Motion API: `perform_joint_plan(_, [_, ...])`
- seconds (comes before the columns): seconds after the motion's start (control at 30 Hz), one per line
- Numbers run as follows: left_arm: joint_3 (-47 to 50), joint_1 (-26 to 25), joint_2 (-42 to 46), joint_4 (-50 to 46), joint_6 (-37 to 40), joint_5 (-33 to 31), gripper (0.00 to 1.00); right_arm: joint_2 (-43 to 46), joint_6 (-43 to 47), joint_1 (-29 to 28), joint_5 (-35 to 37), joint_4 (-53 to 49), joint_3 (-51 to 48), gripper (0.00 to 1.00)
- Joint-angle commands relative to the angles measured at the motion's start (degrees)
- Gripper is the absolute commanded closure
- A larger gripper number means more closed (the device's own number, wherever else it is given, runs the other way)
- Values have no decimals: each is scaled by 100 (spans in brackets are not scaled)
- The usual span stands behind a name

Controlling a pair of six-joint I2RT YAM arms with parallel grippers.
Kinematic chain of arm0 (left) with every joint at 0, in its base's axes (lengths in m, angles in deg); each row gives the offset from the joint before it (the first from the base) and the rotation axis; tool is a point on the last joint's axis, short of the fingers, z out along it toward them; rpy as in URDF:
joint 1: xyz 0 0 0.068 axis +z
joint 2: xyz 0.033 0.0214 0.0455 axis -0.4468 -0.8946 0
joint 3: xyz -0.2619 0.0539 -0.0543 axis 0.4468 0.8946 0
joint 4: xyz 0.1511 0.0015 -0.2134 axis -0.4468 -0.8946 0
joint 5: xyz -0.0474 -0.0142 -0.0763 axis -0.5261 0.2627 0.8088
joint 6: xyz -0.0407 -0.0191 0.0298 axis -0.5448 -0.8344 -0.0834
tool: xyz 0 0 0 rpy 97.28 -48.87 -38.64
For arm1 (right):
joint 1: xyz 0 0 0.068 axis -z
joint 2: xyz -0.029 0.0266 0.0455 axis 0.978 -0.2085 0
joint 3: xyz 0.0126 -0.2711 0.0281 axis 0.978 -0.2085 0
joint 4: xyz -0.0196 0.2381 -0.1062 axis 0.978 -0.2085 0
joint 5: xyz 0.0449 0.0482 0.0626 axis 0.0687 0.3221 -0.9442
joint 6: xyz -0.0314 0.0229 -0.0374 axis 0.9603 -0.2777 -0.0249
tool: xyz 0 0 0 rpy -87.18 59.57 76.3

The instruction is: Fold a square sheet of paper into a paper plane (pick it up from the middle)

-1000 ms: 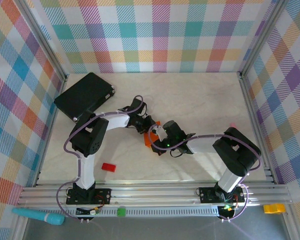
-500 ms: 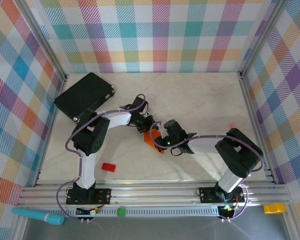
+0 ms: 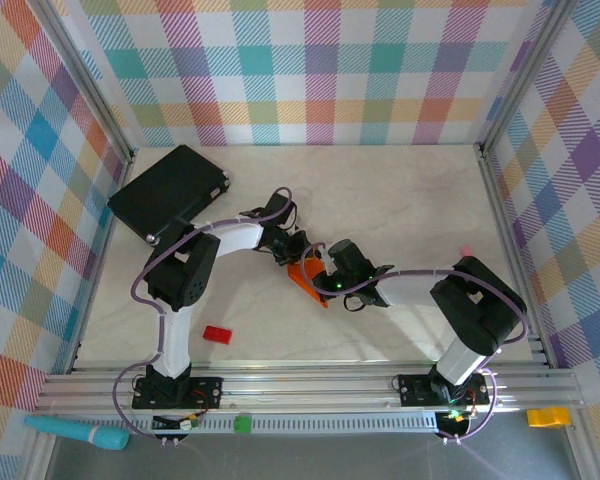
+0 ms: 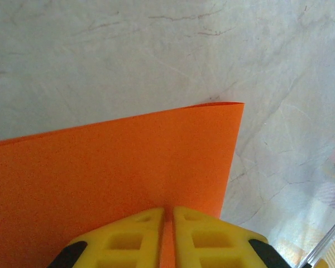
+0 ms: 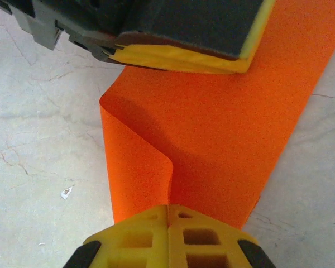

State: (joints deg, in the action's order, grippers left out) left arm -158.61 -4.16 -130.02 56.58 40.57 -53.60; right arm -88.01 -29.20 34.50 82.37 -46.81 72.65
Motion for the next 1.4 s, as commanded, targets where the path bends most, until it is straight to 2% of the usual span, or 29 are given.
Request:
perform_joint_plan(0.0, [21,-77,-332,-535,118,-58,87,-61,75,31,197,-73,157,100])
perform_joint_plan(0.9, [23,-77,-323,-471,121,-30,87,-446,88,25,198,-191,317,100])
perform_joint_plan(1.03, [-46,-68,-122,-479,75,-61,87,-474,89,32,188,-261,323,100])
perform_joint_plan(1.23, [142,52,462,94,-457,-233,84,-433,71,29,197,-284,281,100])
perform_joint_plan(1.37, [306,154,625,220,-552,-365,84,-413,41,31,189,-265,281,100])
